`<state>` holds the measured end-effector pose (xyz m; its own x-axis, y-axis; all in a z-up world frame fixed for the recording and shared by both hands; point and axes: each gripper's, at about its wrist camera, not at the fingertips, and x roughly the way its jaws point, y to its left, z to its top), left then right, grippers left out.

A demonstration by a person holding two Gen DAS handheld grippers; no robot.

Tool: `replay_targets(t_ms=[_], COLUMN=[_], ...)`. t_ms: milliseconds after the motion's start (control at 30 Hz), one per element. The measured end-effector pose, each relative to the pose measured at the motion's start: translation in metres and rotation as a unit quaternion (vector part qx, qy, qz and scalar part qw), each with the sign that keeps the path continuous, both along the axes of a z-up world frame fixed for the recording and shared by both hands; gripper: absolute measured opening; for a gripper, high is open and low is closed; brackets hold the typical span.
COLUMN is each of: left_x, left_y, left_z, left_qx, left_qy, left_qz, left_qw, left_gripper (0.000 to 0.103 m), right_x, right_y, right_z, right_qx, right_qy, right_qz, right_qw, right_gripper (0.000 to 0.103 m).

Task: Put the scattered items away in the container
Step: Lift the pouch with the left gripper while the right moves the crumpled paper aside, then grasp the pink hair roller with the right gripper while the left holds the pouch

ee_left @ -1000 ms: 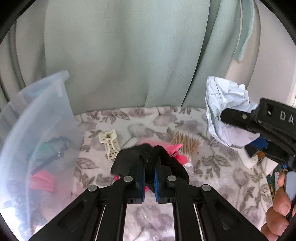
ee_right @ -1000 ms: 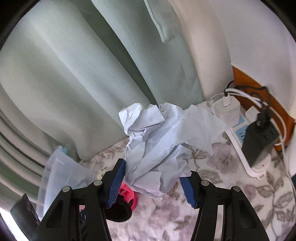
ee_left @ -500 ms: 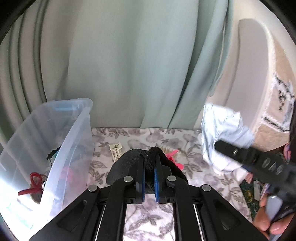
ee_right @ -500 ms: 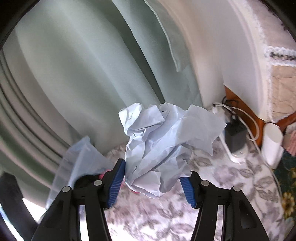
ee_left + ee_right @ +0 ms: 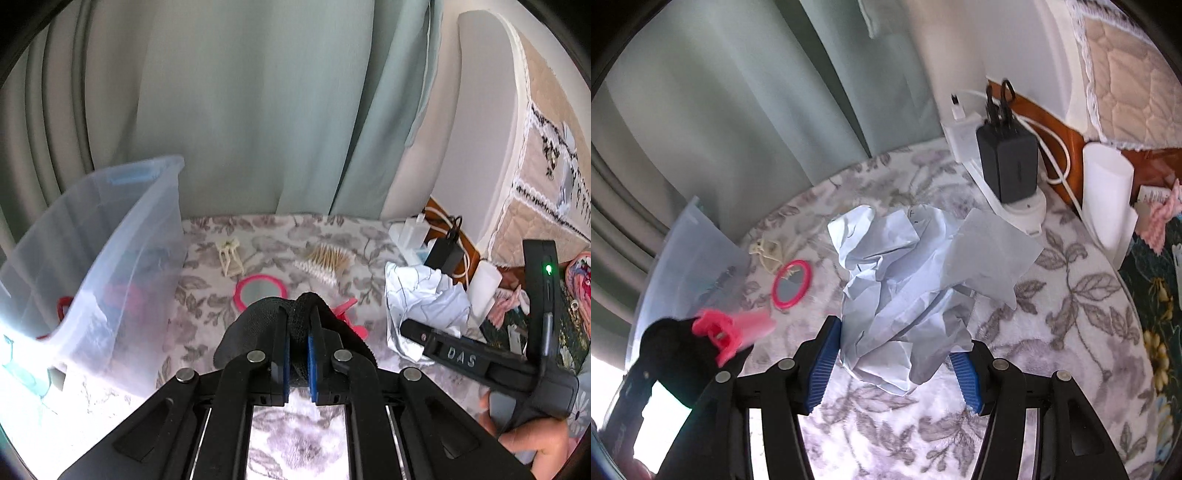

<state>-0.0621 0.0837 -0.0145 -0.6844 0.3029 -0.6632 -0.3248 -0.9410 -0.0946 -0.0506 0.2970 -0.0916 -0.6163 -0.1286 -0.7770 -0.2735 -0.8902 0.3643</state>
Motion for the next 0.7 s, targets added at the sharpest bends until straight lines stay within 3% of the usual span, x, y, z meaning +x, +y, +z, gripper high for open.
replay_targets(t_ms=[200, 267, 467, 600, 700], left_x=[0.007, 0.009, 0.013, 0.017, 0.020], left_y=[-0.005, -0.006, -0.012, -0.016, -0.021], left_z=[-0.016, -0.020, -0.032, -0.038, -0.047], left_qx=[-0.002, -0.001, 0.005, 0.001, -0.002], left_qy=[-0.011, -0.015, -0.023, -0.025, -0.031], left_qz=[0.003, 0.005, 0.009, 0.005, 0.004], left_qw=[0.9999, 0.9999, 0.9997, 0.9997, 0.9995], left_gripper=[0.007, 0.007, 0.007, 0.007, 0.007], right_x=[0.000, 0.003, 0.017, 0.030, 0.037], right_y=[0.002, 0.004, 0.014, 0.016, 0.006], right_z=[-0.005, -0.001, 0.015, 0.034, 0.054], right_qx=[-0.005, -0.001, 0.008, 0.023, 0.026], right_qy=[-0.006, -0.004, 0.004, 0.026, 0.060], right_qz=[0.007, 0.006, -0.014, -0.028, -0.009], right_qw=[1.000, 1.000, 1.000, 0.999, 0.998], right_gripper=[0.067, 0.074, 0.075, 0.075, 0.075])
